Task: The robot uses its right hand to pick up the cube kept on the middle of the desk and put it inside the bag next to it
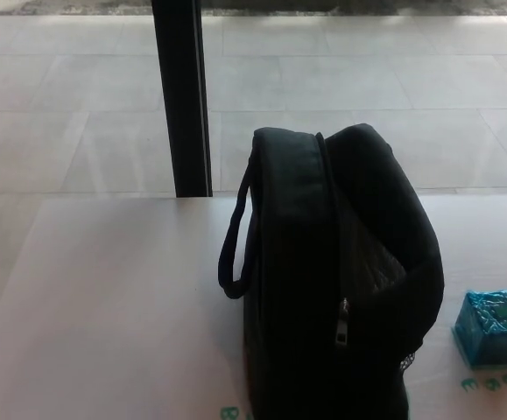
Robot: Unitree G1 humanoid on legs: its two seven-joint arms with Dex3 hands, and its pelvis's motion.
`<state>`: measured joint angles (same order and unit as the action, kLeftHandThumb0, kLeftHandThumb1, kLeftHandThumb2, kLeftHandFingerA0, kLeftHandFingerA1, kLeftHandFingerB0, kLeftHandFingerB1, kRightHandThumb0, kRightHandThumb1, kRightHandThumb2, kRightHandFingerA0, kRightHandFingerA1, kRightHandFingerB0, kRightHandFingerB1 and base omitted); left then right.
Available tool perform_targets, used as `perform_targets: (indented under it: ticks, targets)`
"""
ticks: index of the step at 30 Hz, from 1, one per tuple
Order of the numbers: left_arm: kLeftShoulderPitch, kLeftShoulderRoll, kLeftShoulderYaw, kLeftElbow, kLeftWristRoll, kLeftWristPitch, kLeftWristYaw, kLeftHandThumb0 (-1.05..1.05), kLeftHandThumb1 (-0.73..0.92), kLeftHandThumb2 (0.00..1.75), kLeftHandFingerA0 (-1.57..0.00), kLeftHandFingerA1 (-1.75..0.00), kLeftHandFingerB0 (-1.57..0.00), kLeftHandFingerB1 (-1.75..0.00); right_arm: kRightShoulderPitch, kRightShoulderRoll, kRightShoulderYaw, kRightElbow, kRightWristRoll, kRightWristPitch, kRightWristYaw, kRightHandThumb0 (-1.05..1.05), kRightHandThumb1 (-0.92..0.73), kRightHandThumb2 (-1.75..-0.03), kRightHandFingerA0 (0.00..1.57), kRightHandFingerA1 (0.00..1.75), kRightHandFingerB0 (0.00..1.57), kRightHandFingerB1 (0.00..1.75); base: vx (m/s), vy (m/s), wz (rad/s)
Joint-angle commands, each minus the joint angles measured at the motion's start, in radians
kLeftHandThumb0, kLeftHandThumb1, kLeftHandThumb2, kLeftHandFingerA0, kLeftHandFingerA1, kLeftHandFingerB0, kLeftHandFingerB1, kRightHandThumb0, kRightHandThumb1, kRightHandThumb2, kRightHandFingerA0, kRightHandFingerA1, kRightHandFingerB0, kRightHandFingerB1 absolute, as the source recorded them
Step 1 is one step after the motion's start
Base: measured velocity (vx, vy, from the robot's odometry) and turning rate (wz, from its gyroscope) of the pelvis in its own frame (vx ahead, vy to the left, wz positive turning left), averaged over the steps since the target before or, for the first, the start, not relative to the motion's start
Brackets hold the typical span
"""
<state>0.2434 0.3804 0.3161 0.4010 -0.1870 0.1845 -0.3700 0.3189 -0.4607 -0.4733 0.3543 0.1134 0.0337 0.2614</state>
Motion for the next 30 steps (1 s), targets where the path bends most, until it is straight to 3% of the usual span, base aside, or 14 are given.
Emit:
perform_targets:
  ticks: [1, 2, 4, 6, 18, 19, 20, 21, 22, 23, 24, 26, 27, 30]
  targets:
    - [-0.001, 0.041, 0.052, -0.066, -0.155, 0.147, -0.158, -0.79, 0.49, 0.93, -0.11, -0.55, 0.0, -0.38, 0.015, -0.044, -0.079, -0.082, 0.161, 0.08, 0.142, -0.89, -0.67, -0.85, 0.0, 0.41, 0.0, 0.31, 0.0, 0.0, 0.0]
    - [-0.002, 0.04, 0.053, -0.066, -0.155, 0.148, -0.161, -0.75, 0.5, 0.94, -0.1, -0.55, 0.0, -0.4, 0.014, -0.044, -0.083, -0.085, 0.163, 0.089, 0.141, -0.9, -0.55, -1.14, 0.0, 0.5, 0.01, 0.45, 0.0, 0.0, 0.0]
    - [-0.001, 0.039, 0.055, -0.073, -0.157, 0.155, -0.164, -0.68, 0.52, 0.95, -0.09, -0.55, -0.01, -0.42, 0.014, -0.044, -0.09, -0.1, 0.161, 0.108, 0.136, -0.89, -0.66, -0.85, 0.0, 0.42, 0.0, 0.31, 0.0, 0.0, 0.0]
    - [-0.006, 0.034, 0.063, -0.078, -0.167, 0.175, -0.16, -0.68, 0.49, 0.95, -0.1, -0.55, 0.0, -0.43, 0.005, -0.05, -0.123, -0.111, 0.188, 0.125, 0.137, -0.96, -0.54, -1.13, 0.0, 0.5, 0.0, 0.45, 0.0, 0.0, 0.0]
    - [-0.003, 0.04, 0.065, -0.09, -0.173, 0.206, -0.168, -0.7, 0.49, 0.96, -0.06, -0.54, 0.0, -0.41, -0.286, -0.205, -0.212, -0.103, 0.19, 0.181, 0.063, -1.05, -0.54, -1.2, 0.0, 0.78, 0.0, 0.72, 0.0, 0.0, 0.0]
    - [-0.008, 0.036, 0.068, -0.088, -0.178, 0.205, -0.167, -0.7, 0.72, 0.61, -0.11, -0.52, -0.07, -0.33, -0.394, -0.25, -0.172, -0.07, 0.183, 0.191, 0.079, -0.61, 0.02, -0.9, 0.18, 0.82, 0.14, 0.79, 0.0, -0.001, 0.09]
    - [-0.007, 0.036, 0.064, -0.09, -0.176, 0.201, -0.172, -0.73, 0.49, 0.94, -0.08, -0.55, -0.01, -0.41, -0.441, -0.267, -0.151, -0.057, 0.18, 0.196, 0.092, -1.05, -0.66, -0.65, 0.02, 1.48, 0.0, 1.43, 0.0, 0.0, 0.0]
    - [-0.006, 0.041, 0.058, -0.091, -0.169, 0.197, -0.177, -0.71, 0.51, 0.97, -0.04, -0.54, 0.0, -0.41, -0.483, -0.274, -0.125, -0.06, 0.174, 0.208, 0.096, -1.05, -0.42, -1.11, 0.24, 1.1, 0.04, 0.98, 0.0, 0.0, 0.0]
    - [-0.009, 0.04, 0.058, -0.089, -0.171, 0.202, -0.176, -0.71, 0.51, 0.97, -0.01, -0.52, 0.0, -0.38, -0.517, -0.272, -0.11, -0.043, 0.175, 0.201, 0.104, -0.59, 0.06, -0.87, 0.09, 0.72, 0.0, 0.69, 0.0, 0.0, 0.0]
    - [-0.011, 0.04, 0.061, -0.087, -0.175, 0.211, -0.176, -0.71, 0.51, 0.97, -0.01, -0.52, 0.0, -0.38, -0.57, -0.266, -0.082, -0.021, 0.176, 0.192, 0.115, -0.59, 0.06, -0.87, 0.09, 0.72, 0.0, 0.69, 0.0, 0.0, 0.0]
    - [-0.012, 0.04, 0.063, -0.086, -0.177, 0.215, -0.174, -0.71, 0.49, 0.96, -0.05, -0.53, 0.0, -0.4, -0.582, -0.267, -0.067, -0.014, 0.167, 0.182, 0.12, -1.05, -0.45, -1.09, 0.04, 0.81, 0.0, 0.71, 0.0, 0.0, 0.0]
    - [-0.013, 0.038, 0.067, -0.086, -0.18, 0.22, -0.171, -0.7, 0.49, 0.96, -0.06, -0.54, 0.0, -0.4, -0.619, -0.254, -0.006, -0.021, 0.144, 0.169, 0.134, -1.05, -0.62, -0.68, 0.0, 0.78, 0.0, 0.74, 0.0, 0.0, 0.0]
    - [-0.013, 0.037, 0.067, -0.083, -0.179, 0.217, -0.171, -0.8, 0.49, 0.93, -0.09, -0.55, -0.01, -0.39, -0.632, -0.245, 0.023, -0.03, 0.14, 0.164, 0.146, -1.01, -0.48, -1.05, 0.01, 0.64, 0.0, 0.5, 0.0, 0.0, 0.0]
    - [-0.013, 0.041, 0.059, -0.077, -0.168, 0.206, -0.179, -0.81, 0.51, 0.94, -0.09, -0.55, 0.0, -0.36, -0.626, -0.237, 0.12, -0.085, 0.103, 0.161, 0.154, -1.05, -0.64, -0.64, 0.0, 0.7, 0.0, 0.6, 0.0, 0.0, 0.0]
